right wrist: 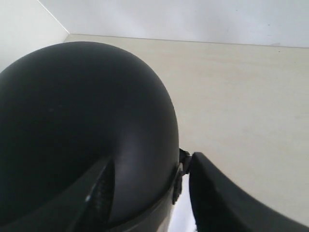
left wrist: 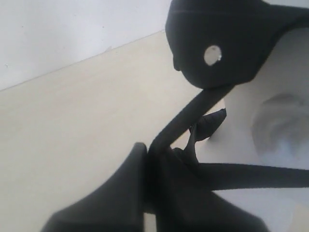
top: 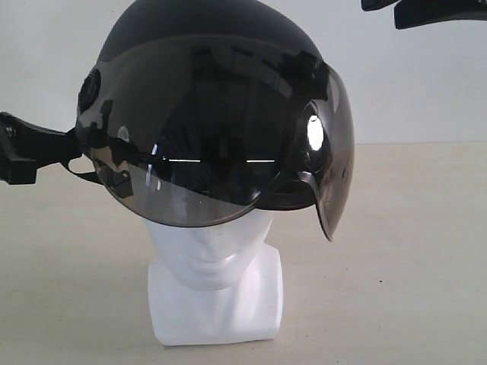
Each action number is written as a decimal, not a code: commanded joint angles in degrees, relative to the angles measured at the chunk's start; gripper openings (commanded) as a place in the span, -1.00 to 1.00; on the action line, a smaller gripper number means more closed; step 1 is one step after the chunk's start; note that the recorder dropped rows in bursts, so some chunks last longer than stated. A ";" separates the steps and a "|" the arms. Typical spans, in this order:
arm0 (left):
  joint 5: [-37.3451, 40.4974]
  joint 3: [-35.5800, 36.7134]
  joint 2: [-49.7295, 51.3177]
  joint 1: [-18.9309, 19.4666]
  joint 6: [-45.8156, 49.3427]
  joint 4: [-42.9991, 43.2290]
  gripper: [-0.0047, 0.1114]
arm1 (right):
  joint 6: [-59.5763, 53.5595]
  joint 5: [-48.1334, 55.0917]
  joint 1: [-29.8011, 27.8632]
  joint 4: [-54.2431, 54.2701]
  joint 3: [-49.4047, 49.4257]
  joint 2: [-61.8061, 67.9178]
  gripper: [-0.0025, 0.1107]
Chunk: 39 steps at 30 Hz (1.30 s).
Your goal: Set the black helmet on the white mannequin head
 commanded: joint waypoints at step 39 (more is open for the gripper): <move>15.86 0.25 9.58 0.11 -1.74 0.99 -0.84 | 1.66 -0.98 -0.19 -2.79 -0.33 -0.24 -0.13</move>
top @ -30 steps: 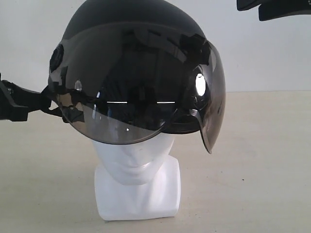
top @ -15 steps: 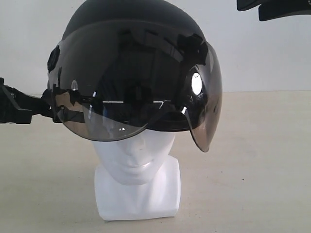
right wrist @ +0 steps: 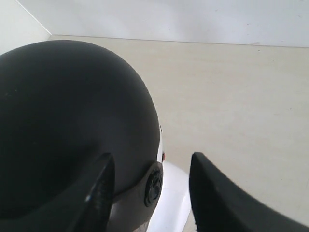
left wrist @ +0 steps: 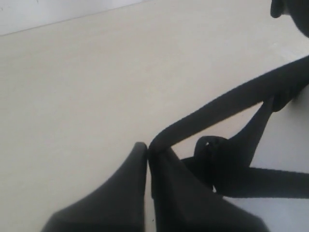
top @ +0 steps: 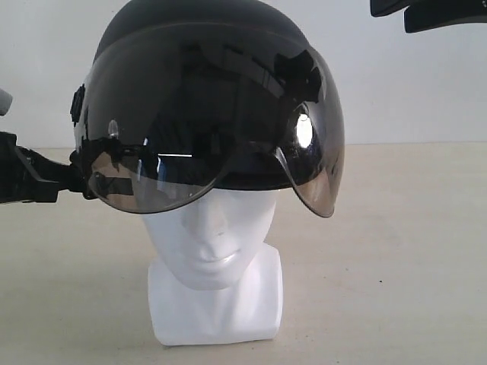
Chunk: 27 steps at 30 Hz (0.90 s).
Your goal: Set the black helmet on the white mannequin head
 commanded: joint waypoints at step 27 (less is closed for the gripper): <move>2.34 0.12 4.20 0.63 -0.29 0.86 -0.76 | -0.27 1.72 -0.19 0.97 -0.33 -0.24 -0.13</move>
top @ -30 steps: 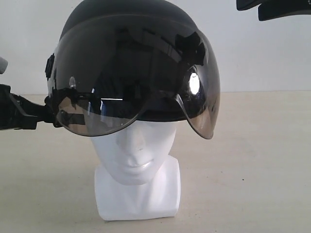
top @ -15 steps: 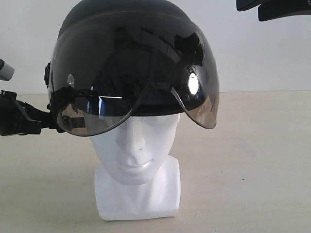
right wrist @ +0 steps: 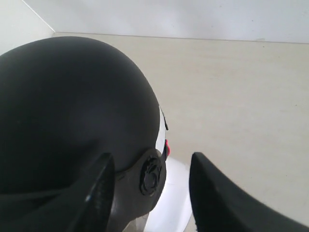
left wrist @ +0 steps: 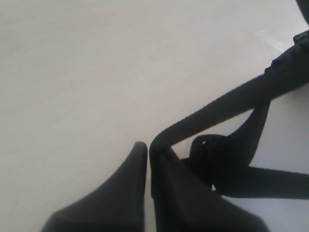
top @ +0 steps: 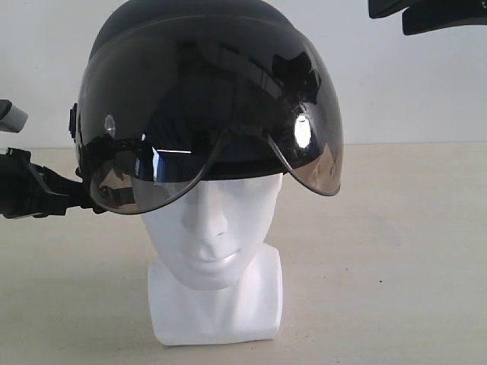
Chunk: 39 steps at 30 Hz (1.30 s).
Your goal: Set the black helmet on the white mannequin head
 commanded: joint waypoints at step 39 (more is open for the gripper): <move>-26.29 -7.39 -32.48 11.26 -31.39 -12.43 -0.84 | -23.88 -4.05 -0.19 25.72 11.85 -2.10 -0.96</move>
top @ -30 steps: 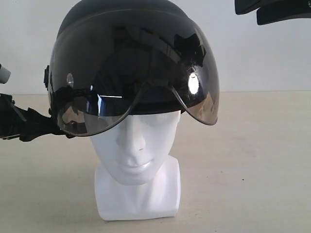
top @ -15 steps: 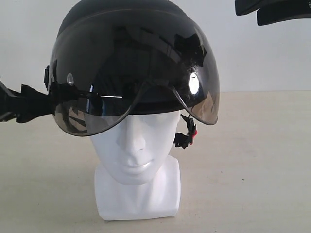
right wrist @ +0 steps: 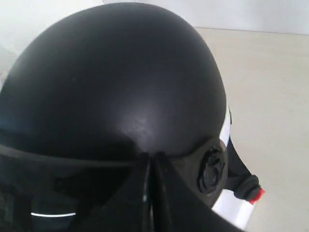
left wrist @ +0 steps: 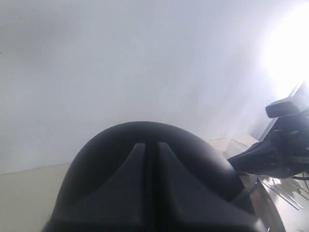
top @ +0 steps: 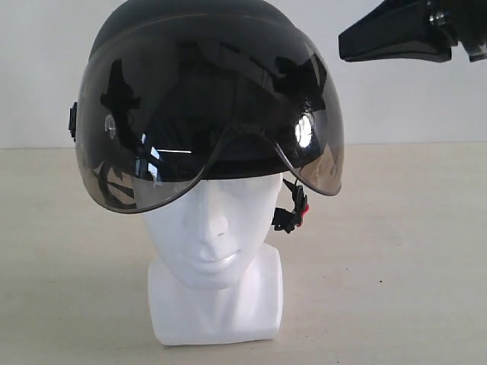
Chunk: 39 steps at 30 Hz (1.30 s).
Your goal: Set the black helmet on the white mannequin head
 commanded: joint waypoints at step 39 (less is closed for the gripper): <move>-1.85 -3.52 7.34 -18.19 -7.64 13.44 -0.84 | 0.60 5.28 9.09 3.01 0.16 -0.32 -0.96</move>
